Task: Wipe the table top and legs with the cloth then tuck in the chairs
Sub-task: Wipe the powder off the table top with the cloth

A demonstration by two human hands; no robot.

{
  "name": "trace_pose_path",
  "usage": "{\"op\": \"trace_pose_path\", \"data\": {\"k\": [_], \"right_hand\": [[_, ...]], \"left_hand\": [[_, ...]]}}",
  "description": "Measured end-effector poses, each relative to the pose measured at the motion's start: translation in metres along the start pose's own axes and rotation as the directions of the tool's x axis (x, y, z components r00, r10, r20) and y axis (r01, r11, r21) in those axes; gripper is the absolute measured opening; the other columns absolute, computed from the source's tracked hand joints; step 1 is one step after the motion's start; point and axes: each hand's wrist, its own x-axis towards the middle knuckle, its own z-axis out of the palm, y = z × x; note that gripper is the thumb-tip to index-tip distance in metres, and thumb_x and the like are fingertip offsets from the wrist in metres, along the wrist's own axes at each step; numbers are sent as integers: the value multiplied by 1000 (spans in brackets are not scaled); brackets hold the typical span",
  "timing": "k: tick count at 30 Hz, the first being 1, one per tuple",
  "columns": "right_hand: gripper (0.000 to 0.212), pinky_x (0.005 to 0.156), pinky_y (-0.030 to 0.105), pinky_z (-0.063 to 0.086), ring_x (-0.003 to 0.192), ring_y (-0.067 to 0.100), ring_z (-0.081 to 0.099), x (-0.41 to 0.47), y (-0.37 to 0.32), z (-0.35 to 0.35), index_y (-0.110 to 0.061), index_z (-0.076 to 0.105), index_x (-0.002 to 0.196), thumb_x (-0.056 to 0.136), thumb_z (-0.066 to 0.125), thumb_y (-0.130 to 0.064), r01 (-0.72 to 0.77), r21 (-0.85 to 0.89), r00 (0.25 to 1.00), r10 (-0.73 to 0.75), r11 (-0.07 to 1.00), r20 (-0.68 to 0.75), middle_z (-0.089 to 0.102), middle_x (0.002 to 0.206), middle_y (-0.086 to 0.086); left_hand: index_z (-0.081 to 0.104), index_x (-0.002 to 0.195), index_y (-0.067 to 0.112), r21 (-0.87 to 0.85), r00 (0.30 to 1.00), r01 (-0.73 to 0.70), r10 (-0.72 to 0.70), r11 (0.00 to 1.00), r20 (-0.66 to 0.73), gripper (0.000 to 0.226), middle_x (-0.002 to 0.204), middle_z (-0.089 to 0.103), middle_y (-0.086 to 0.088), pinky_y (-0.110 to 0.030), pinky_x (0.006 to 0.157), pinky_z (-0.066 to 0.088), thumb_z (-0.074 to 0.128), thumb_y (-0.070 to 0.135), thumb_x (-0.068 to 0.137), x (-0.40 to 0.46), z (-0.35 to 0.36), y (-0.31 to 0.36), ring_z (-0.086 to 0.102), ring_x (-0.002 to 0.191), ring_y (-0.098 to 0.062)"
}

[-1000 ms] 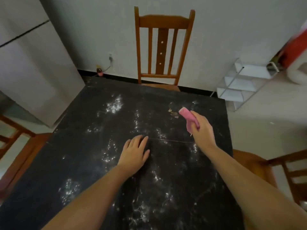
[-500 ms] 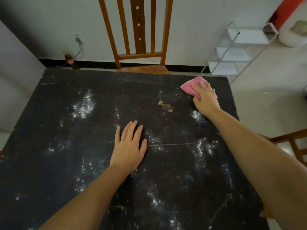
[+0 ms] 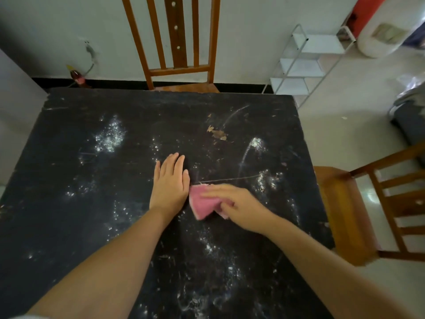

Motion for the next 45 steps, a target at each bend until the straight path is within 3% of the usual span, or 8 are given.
{"op": "trace_pose_path", "data": {"k": [3, 8, 13, 18, 26, 31, 39, 45], "right_hand": [[51, 73, 3, 44, 85, -11, 54, 23, 3, -59, -31, 54, 121, 90, 41, 7, -99, 90, 950, 121, 991, -287, 55, 119, -6], [41, 91, 22, 43, 109, 8, 45, 84, 68, -148, -20, 48, 133, 95, 40, -6, -267, -50, 834, 205, 962, -512, 48, 126, -5], [48, 117, 40, 9, 139, 26, 26, 83, 112, -126, -19, 51, 133, 90, 43, 1, -299, -344, 924, 180, 890, -338, 36, 148, 7], [48, 116, 23, -1, 141, 19, 20, 5, 76, -51, -13, 60, 122, 82, 48, 12, -21, -326, 989, -28, 945, -144, 41, 144, 6], [49, 85, 3, 41, 103, -10, 51, -29, 22, -51, -29, 60, 111, 87, 42, 10, -126, 117, 971, 146, 985, -188, 54, 122, -10], [47, 94, 4, 32, 115, 18, 51, 30, 88, -145, -12, 62, 117, 83, 41, 12, -225, -156, 858, 120, 962, -500, 55, 128, 10], [43, 113, 36, 26, 132, 19, 39, -44, 98, -81, -13, 59, 121, 83, 55, 7, -195, -292, 947, 103, 936, -303, 44, 142, 5], [50, 111, 14, 23, 130, -11, 30, -93, 50, -6, -30, 54, 119, 86, 50, 7, -40, -162, 999, 35, 986, -34, 40, 138, -19]], "left_hand": [[39, 136, 4, 74, 1000, -25, 25, 997, -5, 42, 146, 34, -13, -43, 117, 7, 34, 19, 97, -1, 1, -1, 24, 138, -24], [41, 134, 4, 124, 1000, -22, 23, 992, -10, 42, 144, 36, -14, -46, 116, 12, 38, 21, 96, 1, 5, -1, 27, 137, -27], [42, 133, 4, 144, 999, -29, 31, 989, -11, 41, 143, 37, -14, -47, 115, 12, 40, 21, 96, 0, 5, -1, 28, 136, -28], [40, 134, 3, 136, 1000, -24, 25, 990, -6, 42, 145, 34, -15, -45, 116, 8, 38, 21, 97, -1, 3, 2, 25, 137, -28], [36, 137, 4, 149, 1000, -31, 31, 988, 4, 43, 148, 30, -14, -41, 116, 5, 33, 21, 97, -3, 2, 2, 20, 140, -25], [37, 136, 4, 152, 1000, -21, 21, 988, 3, 43, 147, 32, -14, -42, 117, 8, 36, 22, 97, -1, 3, 1, 23, 139, -26], [40, 134, 2, 136, 1000, -26, 26, 990, 2, 42, 145, 33, -16, -45, 116, 10, 37, 21, 97, -1, 2, 3, 25, 137, -29], [37, 136, 3, 140, 1000, -31, 29, 990, 11, 43, 147, 30, -15, -43, 116, 7, 35, 22, 97, -2, 0, 4, 21, 139, -28]]}}
